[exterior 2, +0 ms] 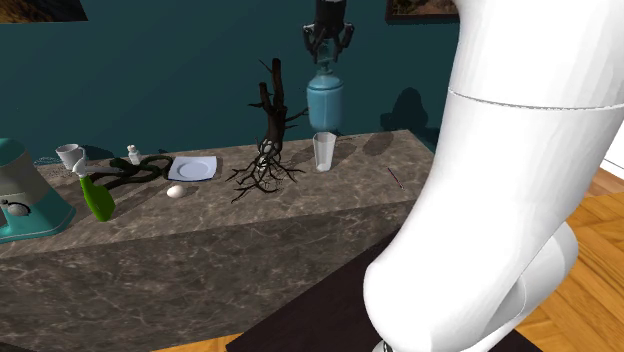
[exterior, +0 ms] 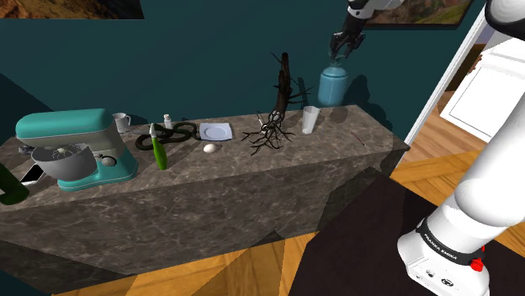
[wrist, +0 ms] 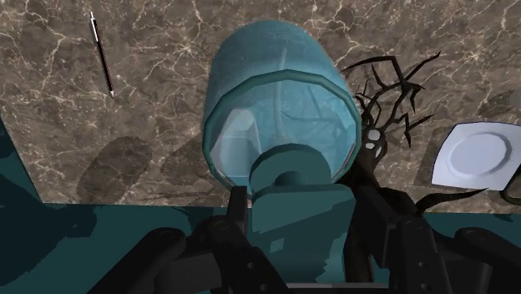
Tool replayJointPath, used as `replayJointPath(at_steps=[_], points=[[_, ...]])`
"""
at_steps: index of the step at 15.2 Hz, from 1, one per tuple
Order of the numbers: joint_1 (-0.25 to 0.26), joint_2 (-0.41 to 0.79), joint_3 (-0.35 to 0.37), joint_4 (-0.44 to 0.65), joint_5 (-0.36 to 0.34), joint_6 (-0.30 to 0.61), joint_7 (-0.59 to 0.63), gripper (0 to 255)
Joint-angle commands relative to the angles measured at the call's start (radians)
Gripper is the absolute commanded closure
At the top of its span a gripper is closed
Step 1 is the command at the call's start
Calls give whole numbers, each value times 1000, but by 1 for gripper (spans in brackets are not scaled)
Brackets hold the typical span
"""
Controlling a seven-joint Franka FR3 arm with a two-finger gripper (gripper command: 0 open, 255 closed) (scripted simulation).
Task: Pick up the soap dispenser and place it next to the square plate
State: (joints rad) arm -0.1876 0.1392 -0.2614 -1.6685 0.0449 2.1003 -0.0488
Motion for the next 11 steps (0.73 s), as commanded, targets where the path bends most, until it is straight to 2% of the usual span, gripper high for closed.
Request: replayJointPath(at_steps=[1,11], points=[[22,16,14,-8,-10,26,41,255],[135,133,77,4,-60,125,244,255]])
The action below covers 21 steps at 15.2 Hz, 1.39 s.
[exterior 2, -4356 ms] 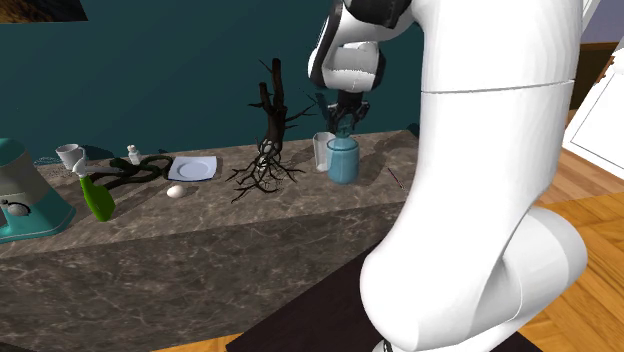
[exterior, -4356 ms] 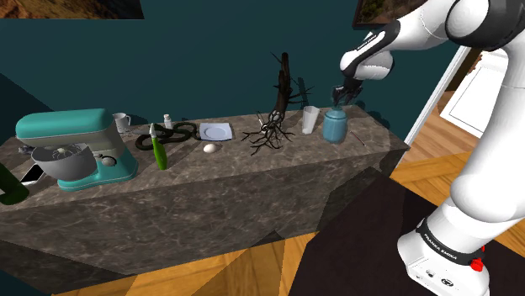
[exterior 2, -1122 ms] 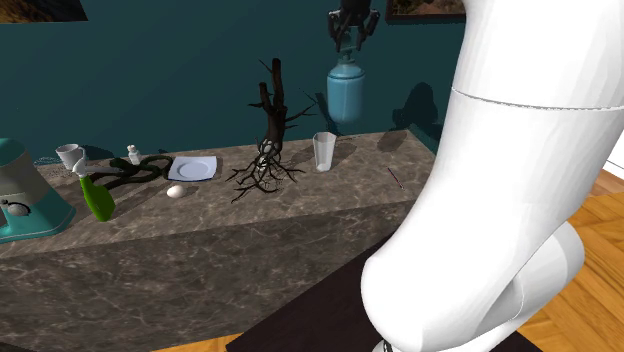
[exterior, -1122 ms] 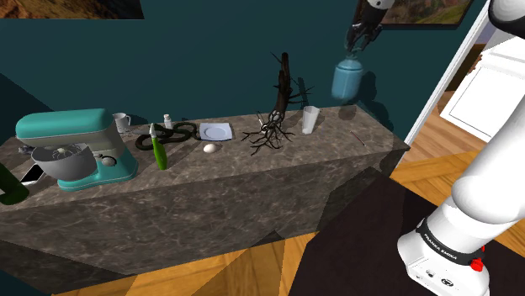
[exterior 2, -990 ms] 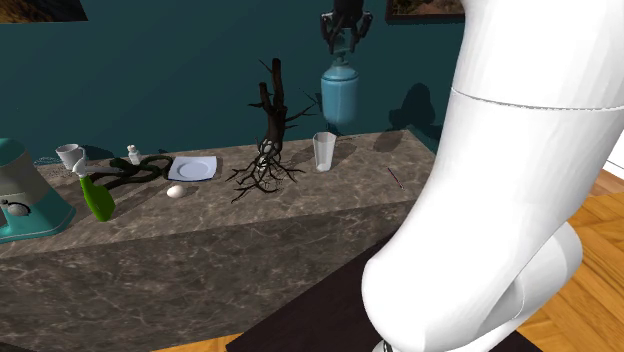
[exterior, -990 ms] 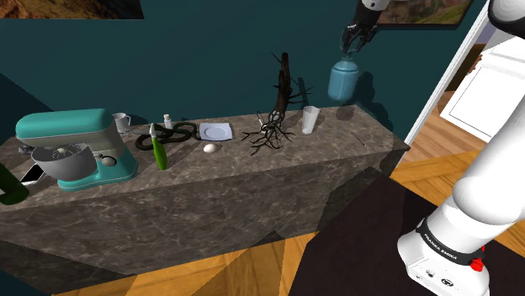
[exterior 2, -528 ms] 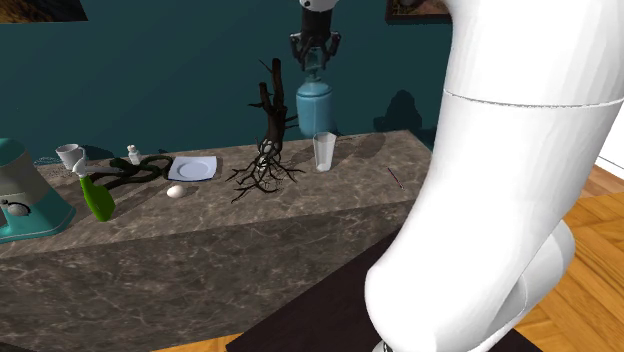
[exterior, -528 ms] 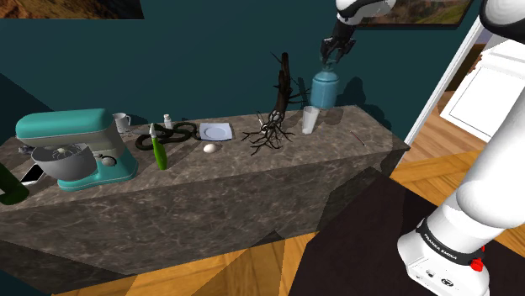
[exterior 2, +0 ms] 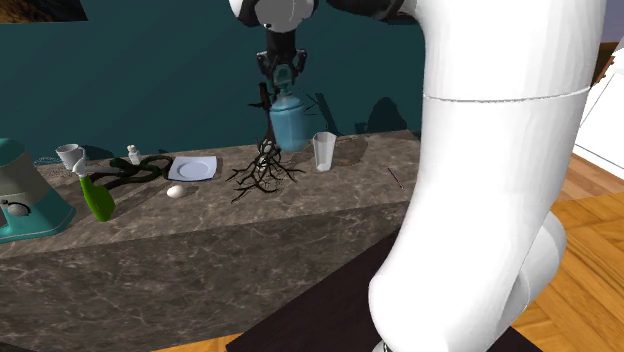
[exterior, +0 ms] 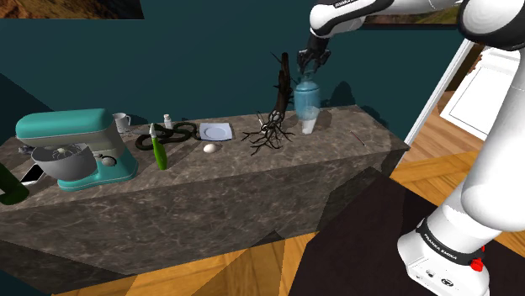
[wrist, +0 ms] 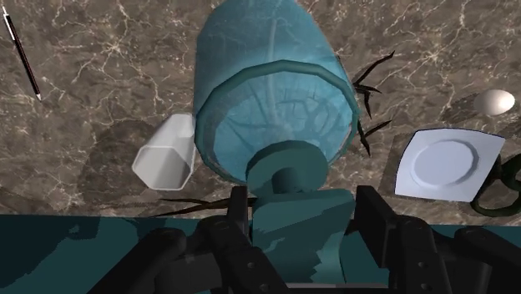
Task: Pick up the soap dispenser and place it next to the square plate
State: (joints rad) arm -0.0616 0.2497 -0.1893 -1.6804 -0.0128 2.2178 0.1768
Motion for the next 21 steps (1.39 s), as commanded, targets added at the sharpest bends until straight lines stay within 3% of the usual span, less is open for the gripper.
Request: replayJointPath(at_steps=[1,12,21], points=[[20,39,10,25,-7,15,37,255],[143,272,49,214,-46,42,234,255],[230,556,65,554,-59,-30,362,255]])
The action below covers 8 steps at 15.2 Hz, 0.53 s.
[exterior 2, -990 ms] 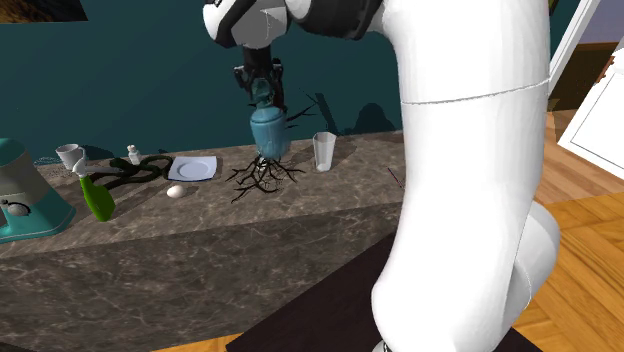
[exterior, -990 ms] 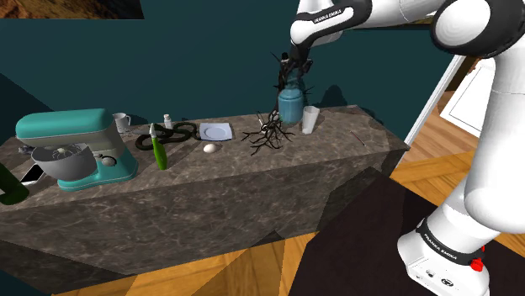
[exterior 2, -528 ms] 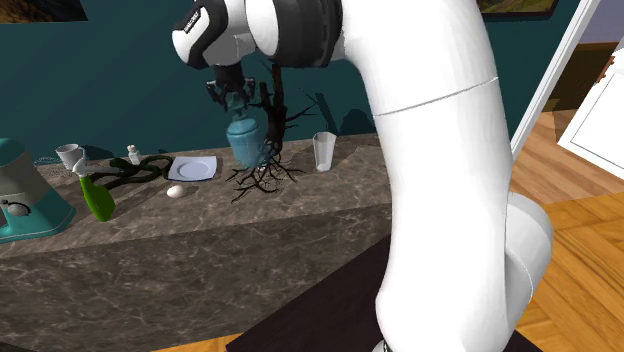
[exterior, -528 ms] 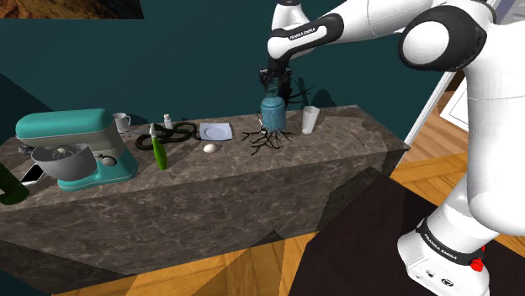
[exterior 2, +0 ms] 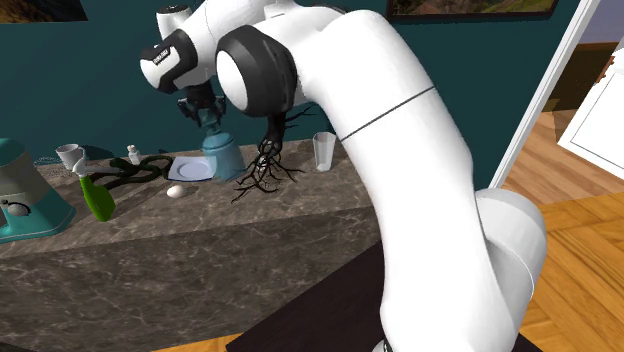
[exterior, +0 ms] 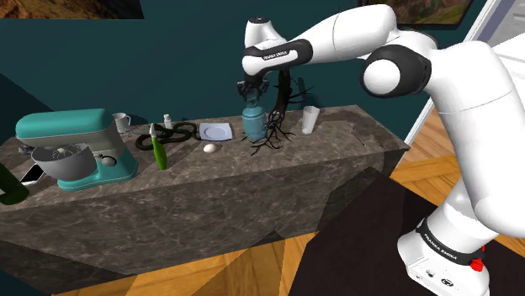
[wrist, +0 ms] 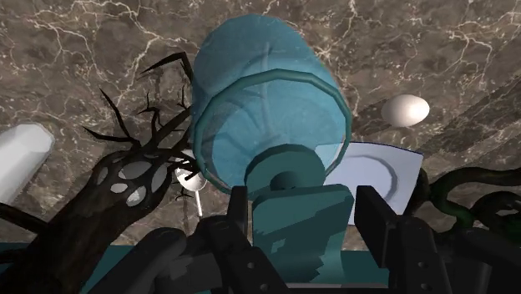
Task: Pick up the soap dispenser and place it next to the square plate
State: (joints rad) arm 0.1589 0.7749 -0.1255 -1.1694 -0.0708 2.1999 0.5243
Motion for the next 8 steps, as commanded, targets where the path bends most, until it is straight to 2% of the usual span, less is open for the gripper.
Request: replayJointPath(at_steps=[1,4,5,8], points=[[18,72,2,100,-2,-30,26,255],[37,229,7,335,0,-113,58,255],[40,342,9,522,3,-188,68,255],[42,343,8,482,2,-149,73,255]])
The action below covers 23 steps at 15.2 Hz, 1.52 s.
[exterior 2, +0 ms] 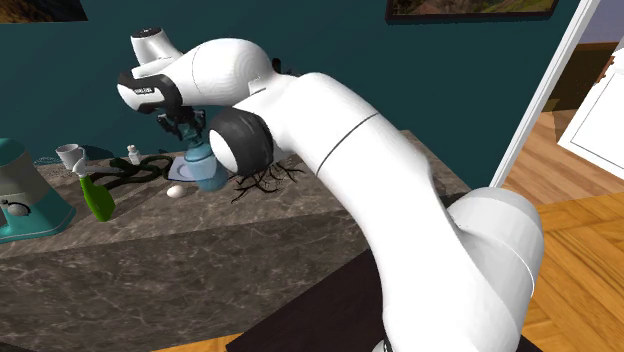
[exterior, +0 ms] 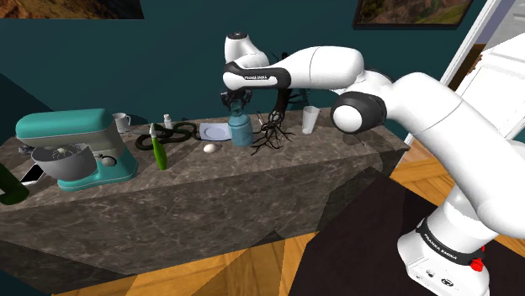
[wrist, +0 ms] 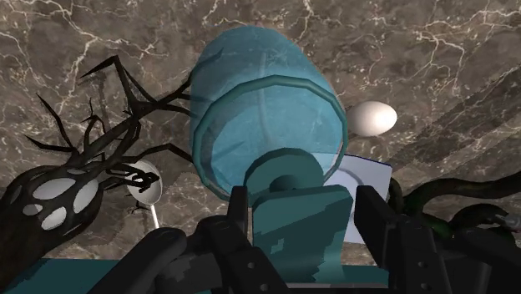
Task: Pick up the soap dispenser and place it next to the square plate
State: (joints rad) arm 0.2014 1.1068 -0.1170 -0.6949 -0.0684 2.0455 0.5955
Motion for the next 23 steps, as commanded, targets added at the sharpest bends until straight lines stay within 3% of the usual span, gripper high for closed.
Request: replayJointPath(at_steps=[1,14,23], points=[[0,12,0,-4,0,18,3,255],[1,88,-1,-41,-3,130,20,255],[-1,122,-1,-25,-3,147,24,255]])
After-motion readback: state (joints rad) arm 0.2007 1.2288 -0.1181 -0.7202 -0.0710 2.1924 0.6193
